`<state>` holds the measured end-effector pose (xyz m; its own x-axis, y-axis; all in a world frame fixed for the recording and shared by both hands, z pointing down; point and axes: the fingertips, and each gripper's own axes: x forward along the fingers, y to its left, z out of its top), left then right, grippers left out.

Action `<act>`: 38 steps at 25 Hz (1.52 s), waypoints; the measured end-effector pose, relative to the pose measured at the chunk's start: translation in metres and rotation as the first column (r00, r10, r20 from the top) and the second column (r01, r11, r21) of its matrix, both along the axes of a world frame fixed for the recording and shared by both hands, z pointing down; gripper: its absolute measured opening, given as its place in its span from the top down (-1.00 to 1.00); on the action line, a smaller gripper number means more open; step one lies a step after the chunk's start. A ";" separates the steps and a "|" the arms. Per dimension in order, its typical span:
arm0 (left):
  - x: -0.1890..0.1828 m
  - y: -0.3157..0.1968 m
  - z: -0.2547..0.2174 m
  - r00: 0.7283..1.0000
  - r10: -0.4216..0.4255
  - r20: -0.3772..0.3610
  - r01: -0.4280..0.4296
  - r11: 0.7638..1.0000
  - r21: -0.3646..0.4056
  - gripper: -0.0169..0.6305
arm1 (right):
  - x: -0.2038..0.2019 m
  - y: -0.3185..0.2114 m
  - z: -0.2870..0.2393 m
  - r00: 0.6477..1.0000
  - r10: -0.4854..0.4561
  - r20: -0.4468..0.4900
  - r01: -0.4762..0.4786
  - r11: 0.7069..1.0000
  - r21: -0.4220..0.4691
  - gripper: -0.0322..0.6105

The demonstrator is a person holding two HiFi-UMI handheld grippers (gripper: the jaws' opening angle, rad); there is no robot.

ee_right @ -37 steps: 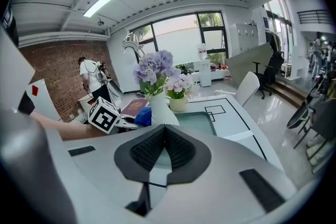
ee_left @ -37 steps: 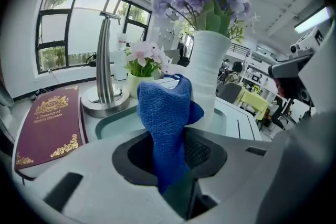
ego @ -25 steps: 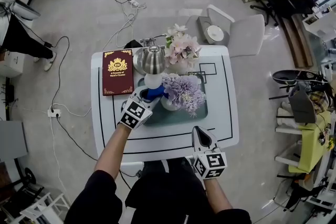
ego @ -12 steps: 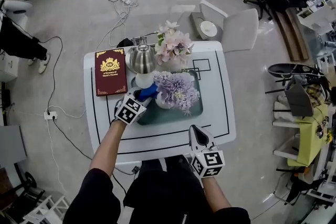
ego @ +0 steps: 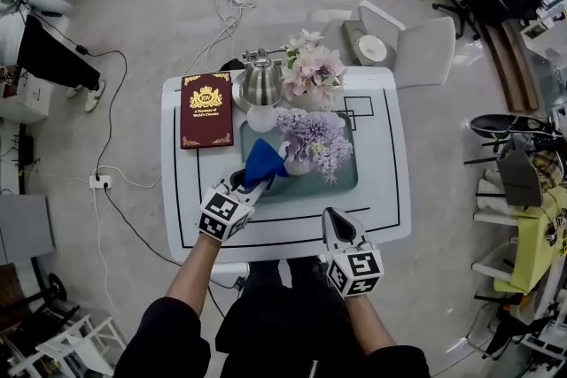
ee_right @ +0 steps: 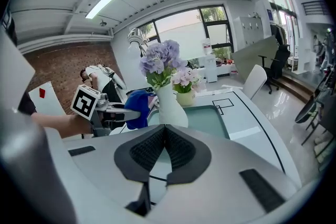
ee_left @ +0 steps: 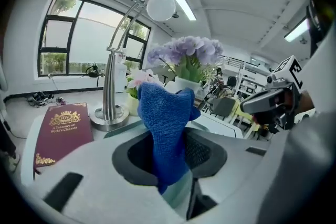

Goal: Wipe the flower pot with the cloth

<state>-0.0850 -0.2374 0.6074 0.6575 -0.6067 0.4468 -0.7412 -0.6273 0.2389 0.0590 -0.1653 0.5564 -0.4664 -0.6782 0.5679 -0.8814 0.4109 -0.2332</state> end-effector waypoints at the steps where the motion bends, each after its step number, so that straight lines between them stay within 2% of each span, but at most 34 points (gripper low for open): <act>1: 0.004 0.005 -0.002 1.000 -0.006 -0.007 0.006 1.000 0.001 0.57 | 0.000 0.001 0.000 1.000 -0.003 0.002 0.003 1.000 0.000 0.87; 6: 0.028 0.019 0.016 1.000 -0.009 -0.015 0.009 0.999 -0.043 0.57 | 0.006 0.006 -0.002 1.000 0.001 0.004 -0.001 1.000 0.005 0.87; 12: 0.043 0.028 0.068 0.989 0.042 0.141 -0.021 0.989 -0.147 0.57 | 0.021 0.011 -0.003 1.000 0.031 0.003 -0.031 1.000 0.007 0.87; 15: 0.043 0.038 0.077 0.980 0.061 0.188 -0.032 0.987 -0.157 0.57 | 0.030 0.014 -0.003 0.999 0.046 0.003 -0.046 0.999 0.006 0.87; 17: 0.046 0.044 0.062 0.986 0.050 0.160 -0.030 0.992 -0.121 0.57 | 0.035 0.016 -0.004 0.999 0.054 0.006 -0.054 0.999 0.004 0.87; 21: 0.070 0.052 0.018 0.998 0.042 0.043 -0.041 0.999 -0.034 0.57 | 0.042 0.017 -0.004 0.998 0.063 0.013 -0.063 0.998 0.002 0.87; 25: 0.104 0.041 0.009 0.999 0.030 -0.031 -0.031 0.998 -0.055 0.57 | 0.051 0.019 -0.003 0.997 0.073 0.023 -0.073 0.997 0.001 0.87; 32: 0.119 0.025 0.048 0.995 -0.092 0.037 0.096 0.984 -0.148 0.57 | 0.079 0.022 -0.001 0.994 0.103 0.037 -0.103 0.995 -0.007 0.87; 35: 0.123 0.026 0.065 0.992 -0.114 0.060 0.124 0.973 -0.196 0.57 | 0.092 0.022 0.005 0.993 0.112 0.039 -0.111 0.994 -0.024 0.87; 38: 0.134 0.029 0.060 0.993 -0.112 0.039 0.117 0.974 -0.194 0.57 | 0.100 0.021 0.010 0.993 0.110 0.047 -0.108 0.993 -0.038 0.87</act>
<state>0.0495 -0.2079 0.6672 0.5742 -0.5762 0.5816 -0.8136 -0.4811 0.3266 0.1592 -0.1447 0.5661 -0.4187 -0.7067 0.5704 -0.9076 0.3036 -0.2901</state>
